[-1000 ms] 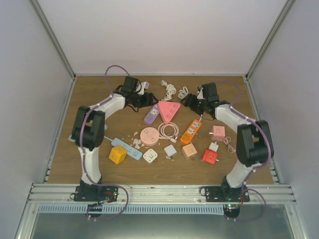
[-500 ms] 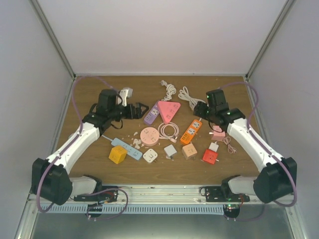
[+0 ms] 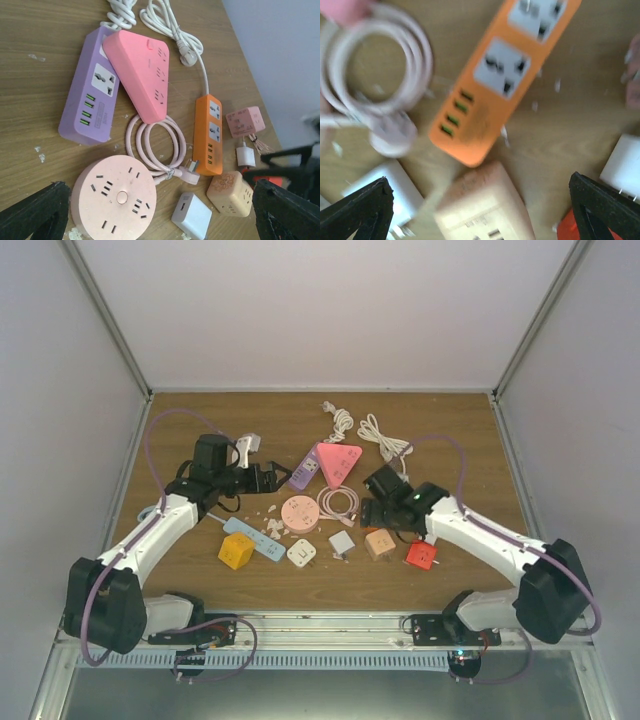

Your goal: Insert the plug

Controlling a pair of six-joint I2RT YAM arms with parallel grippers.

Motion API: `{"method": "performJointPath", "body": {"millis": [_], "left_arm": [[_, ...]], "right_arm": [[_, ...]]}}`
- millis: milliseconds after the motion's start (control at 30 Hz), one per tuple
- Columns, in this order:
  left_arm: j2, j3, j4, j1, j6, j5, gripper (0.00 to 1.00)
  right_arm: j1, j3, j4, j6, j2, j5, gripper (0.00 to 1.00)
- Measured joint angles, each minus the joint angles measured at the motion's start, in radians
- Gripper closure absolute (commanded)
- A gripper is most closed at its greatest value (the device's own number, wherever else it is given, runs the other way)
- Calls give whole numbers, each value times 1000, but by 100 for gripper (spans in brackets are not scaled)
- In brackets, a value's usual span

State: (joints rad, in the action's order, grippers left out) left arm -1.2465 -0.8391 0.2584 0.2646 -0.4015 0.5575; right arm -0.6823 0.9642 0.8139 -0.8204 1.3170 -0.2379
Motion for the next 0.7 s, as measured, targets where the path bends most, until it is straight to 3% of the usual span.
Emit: {"method": "performJointPath", "body": {"millis": [267,500,700], "left_arm": [[-31,1,-9,-45,-7,21,1],[-16,0,8,-67,-5,-37,1],[-13,1,7,-77,13,-19,1]], "right_arm": [[-43,-199,-35,-1,-18,111,8],[-45,-216,-93,47,-18,167,13],[-46,-168,-89,64,62,122,31]]}}
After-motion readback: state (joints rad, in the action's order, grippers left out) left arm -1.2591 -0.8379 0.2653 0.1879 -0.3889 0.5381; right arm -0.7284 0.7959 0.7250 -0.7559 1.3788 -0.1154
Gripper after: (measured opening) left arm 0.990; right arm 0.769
